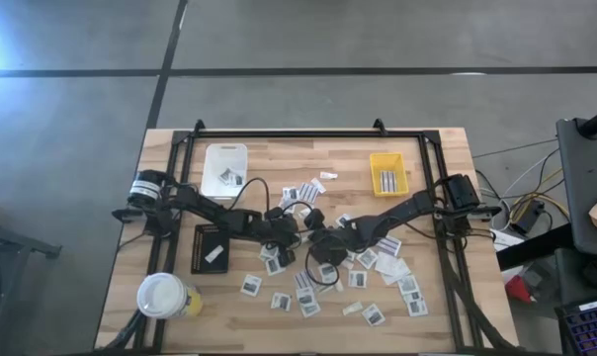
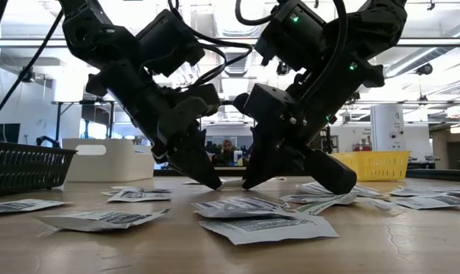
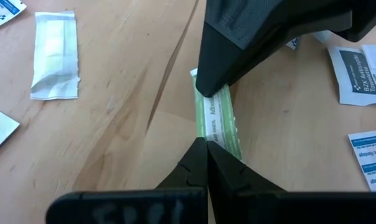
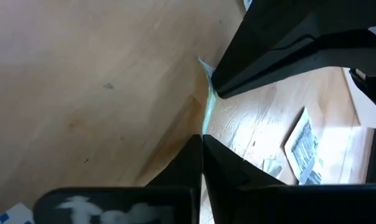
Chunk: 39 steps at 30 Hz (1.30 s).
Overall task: Pick & Place First Aid Supplies
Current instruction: Put the green bandage pack into the black bin
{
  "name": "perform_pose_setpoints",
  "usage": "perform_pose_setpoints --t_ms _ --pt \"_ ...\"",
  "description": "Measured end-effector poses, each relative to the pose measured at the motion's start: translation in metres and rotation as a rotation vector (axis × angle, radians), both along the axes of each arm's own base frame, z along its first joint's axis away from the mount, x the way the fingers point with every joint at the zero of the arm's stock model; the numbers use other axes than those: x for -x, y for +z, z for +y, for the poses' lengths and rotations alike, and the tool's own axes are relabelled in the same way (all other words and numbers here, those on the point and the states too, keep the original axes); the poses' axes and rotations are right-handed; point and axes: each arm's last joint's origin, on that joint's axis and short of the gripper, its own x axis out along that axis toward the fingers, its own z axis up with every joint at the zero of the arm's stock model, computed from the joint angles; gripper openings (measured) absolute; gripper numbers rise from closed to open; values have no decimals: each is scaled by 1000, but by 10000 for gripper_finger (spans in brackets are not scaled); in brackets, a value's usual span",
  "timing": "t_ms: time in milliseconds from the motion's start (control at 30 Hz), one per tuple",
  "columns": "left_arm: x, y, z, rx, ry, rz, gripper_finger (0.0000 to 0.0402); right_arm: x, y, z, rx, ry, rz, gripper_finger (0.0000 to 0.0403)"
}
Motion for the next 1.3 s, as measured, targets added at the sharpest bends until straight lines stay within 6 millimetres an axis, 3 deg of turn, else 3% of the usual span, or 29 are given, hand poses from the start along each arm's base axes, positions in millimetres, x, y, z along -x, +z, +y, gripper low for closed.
perform_pose_setpoints --t_ms 267,567,800,1067,1300 --pt "-4 4 0 1 16 -11 18 1 3 0 -15 -18 -7 8" --pt "-6 11 0 -74 -54 -12 86 8 11 0 -11 -62 23 8" --pt "12 37 3 -115 -103 63 110 14 22 3 -51 -108 30 8" --pt "28 74 4 -138 -130 2 110 17 39 5 -98 -140 -23 8" --pt "33 87 5 -192 -166 -36 110 31 66 2 -133 -187 -25 8"
